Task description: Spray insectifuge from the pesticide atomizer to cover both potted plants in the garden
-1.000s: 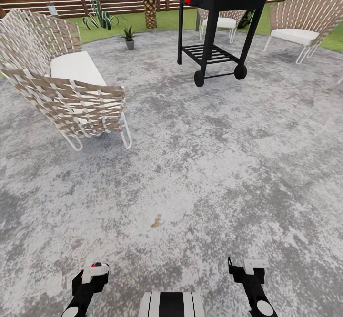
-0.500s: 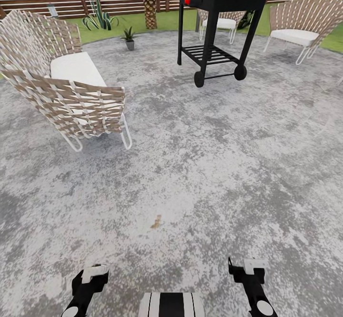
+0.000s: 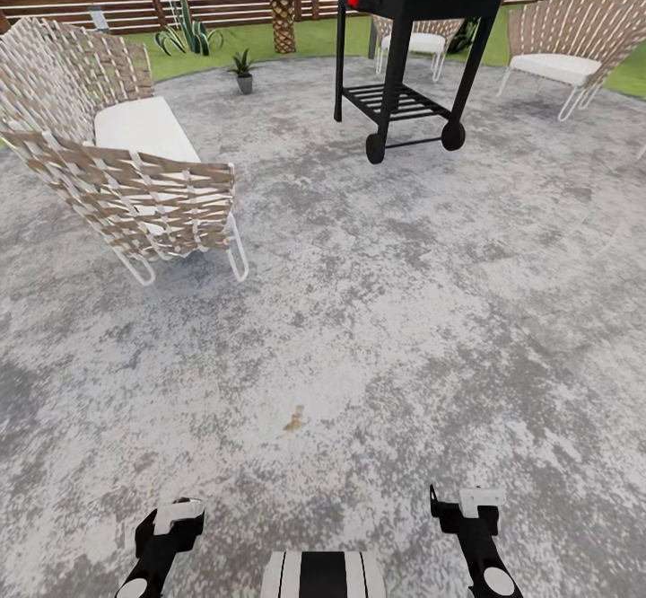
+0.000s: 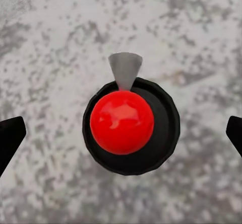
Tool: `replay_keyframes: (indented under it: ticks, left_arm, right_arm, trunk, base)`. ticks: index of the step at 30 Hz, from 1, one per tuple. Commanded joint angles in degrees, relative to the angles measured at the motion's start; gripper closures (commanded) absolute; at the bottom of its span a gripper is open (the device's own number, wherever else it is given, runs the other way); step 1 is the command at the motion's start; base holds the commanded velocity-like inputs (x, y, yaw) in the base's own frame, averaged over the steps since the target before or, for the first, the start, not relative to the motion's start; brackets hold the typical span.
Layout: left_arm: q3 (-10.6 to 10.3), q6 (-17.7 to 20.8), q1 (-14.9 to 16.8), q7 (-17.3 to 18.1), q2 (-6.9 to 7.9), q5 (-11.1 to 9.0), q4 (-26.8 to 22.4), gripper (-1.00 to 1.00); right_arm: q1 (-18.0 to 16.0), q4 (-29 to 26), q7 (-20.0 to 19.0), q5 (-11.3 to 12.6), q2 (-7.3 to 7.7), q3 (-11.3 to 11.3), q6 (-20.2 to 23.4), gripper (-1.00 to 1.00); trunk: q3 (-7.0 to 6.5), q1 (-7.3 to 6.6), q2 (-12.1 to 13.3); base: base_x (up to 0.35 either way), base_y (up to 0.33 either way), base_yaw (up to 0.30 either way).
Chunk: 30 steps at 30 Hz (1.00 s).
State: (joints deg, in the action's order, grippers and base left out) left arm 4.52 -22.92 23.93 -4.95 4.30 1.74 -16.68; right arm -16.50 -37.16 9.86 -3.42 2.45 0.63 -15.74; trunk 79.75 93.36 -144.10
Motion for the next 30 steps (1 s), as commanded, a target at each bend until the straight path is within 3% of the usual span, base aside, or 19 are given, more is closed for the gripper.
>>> replay_keyframes:
  ticks: [1, 10, 11, 30]
  left_arm:
    - [0.2, -0.2, 0.0, -0.1, -0.01, 0.2, 0.1, -1.0]
    - [0.2, -0.3, 0.0, -0.1, 0.01, 0.1, 0.0, -1.0]
    - [0.2, -0.3, 0.0, -0.1, 0.01, 0.2, 0.0, 1.0]
    - [0.2, -0.4, 0.0, -0.1, 0.01, 0.1, -0.1, 1.0]
  right_arm:
    - [0.0, 0.0, 0.3, -0.4, 0.01, 0.1, -0.1, -1.0]
    - [0.0, 0.0, 0.3, -0.4, 0.01, 0.1, -0.1, -1.0]
    - [0.0, 0.0, 0.3, -0.4, 0.02, 0.1, -0.1, -1.0]
    - [0.0, 0.0, 0.3, -0.4, 0.01, 0.1, -0.1, -1.0]
  trunk:
    - [0.07, -0.01, 0.0]
    - [0.12, -0.01, 0.0]
    - [0.12, -0.01, 0.0]
    - [0.12, -0.01, 0.0]
  base:
    - [0.0, 0.0, 0.0]
    - [0.0, 0.0, 0.0]
    - [0.0, 0.0, 0.0]
    - [0.0, 0.0, 0.0]
